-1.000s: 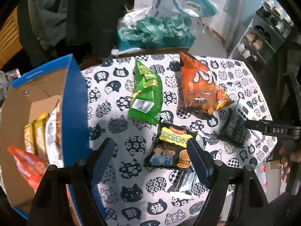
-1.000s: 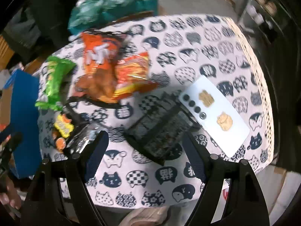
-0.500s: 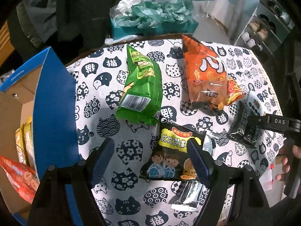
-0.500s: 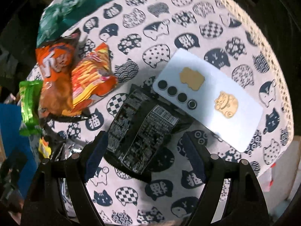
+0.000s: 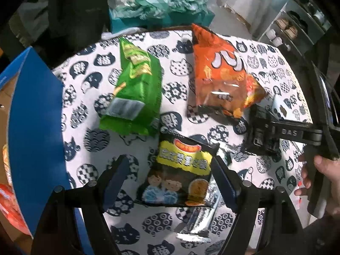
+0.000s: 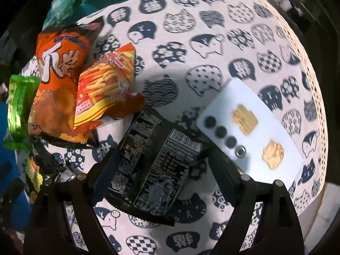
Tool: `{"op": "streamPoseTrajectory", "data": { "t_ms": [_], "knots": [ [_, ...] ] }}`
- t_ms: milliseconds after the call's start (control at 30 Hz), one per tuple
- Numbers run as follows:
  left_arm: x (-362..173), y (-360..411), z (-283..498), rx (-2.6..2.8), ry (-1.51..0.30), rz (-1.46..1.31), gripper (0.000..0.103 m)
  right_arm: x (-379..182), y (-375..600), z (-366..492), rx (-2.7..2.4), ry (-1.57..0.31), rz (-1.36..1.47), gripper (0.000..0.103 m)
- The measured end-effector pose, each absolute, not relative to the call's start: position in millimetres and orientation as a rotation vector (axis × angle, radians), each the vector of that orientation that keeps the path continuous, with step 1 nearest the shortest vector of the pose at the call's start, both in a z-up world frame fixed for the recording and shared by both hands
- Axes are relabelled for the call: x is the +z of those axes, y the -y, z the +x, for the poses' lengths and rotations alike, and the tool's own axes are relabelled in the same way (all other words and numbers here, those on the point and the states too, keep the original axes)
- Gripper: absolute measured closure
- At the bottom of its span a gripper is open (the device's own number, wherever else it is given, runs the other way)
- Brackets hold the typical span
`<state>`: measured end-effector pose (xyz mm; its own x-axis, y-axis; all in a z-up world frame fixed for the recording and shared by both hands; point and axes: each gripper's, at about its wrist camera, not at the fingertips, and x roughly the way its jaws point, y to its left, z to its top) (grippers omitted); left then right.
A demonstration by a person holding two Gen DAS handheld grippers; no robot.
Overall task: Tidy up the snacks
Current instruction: 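Grasp the yellow-black snack bag with the left tool while the right tool grasps the black bag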
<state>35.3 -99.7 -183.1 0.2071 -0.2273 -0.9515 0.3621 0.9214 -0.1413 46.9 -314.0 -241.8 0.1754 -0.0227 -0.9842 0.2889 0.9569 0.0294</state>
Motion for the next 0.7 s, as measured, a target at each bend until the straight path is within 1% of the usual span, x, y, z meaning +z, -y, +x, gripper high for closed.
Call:
{"op": "streamPoseTrajectory", "data": {
  "t_ms": [133,333,367,400,433,533,567,700],
  "knots": [
    [-190,105,33,-0.425,-1.316,0.156,0.022,-247,294,58,-0.218,-1.389,0.153,0.016],
    [-205,109,34,-0.439,-1.367,0.169,0.021,-261,247,64,-0.103,-1.411,-0.051,0.017],
    [-207,109,33,-0.443,-1.377,0.173,0.021,-263,241,63,-0.079,-1.411,-0.059,0.018],
    [-210,110,33,-0.441,-1.384,0.182,0.02,-262,239,61,-0.063,-1.397,-0.049,0.024],
    [-212,110,33,-0.439,-1.387,0.189,0.018,-262,236,59,-0.058,-1.394,-0.046,0.028],
    [-217,111,32,-0.445,-1.396,0.2,0.017,-258,237,53,-0.047,-1.386,-0.041,0.034],
    [-219,111,31,-0.447,-1.398,0.205,0.017,-256,241,50,-0.05,-1.388,-0.03,0.04],
    [-223,112,29,-0.464,-1.368,0.23,0.018,-254,241,43,-0.028,-1.385,-0.026,0.04]
  ]
}}
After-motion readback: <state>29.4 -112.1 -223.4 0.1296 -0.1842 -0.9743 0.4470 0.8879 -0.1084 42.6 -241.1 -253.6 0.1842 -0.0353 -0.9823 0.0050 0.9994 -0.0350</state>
